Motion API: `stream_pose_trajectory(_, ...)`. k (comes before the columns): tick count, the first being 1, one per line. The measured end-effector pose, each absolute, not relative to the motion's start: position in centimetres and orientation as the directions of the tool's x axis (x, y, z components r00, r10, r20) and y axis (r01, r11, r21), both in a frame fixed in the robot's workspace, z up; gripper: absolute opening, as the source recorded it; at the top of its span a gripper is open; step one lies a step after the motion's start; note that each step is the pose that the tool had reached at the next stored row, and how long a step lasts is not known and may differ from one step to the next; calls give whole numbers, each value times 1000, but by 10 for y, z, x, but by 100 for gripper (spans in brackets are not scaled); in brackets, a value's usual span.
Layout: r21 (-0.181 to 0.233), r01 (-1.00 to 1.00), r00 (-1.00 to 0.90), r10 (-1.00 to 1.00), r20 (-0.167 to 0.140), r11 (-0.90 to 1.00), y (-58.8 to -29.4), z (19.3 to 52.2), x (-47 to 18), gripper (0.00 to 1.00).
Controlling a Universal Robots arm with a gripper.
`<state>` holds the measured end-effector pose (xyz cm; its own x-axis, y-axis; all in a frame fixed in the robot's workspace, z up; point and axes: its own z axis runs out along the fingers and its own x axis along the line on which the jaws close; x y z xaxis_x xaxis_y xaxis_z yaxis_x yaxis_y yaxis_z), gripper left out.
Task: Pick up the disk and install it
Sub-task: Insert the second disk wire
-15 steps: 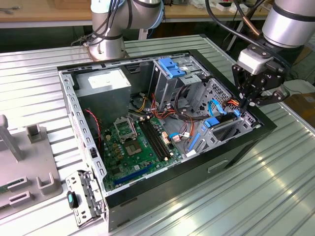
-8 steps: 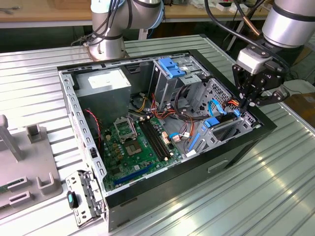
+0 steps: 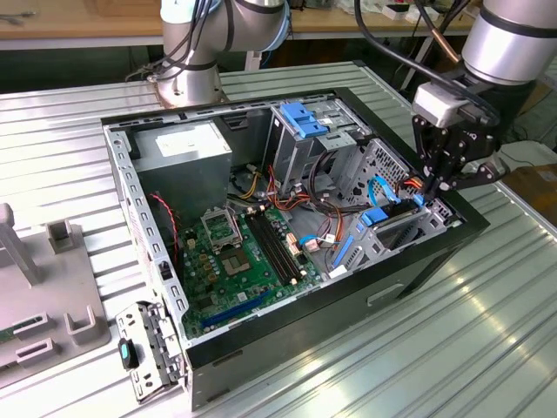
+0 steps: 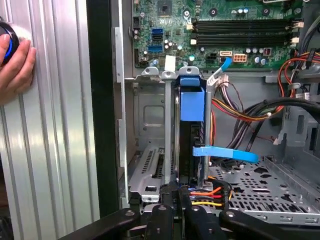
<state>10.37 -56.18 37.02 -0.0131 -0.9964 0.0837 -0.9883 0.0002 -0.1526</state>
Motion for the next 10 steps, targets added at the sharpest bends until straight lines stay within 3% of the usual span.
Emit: stream_pose_trajectory(10, -152, -988, -17, -999, 33, 12, -560, 370, 95, 16)
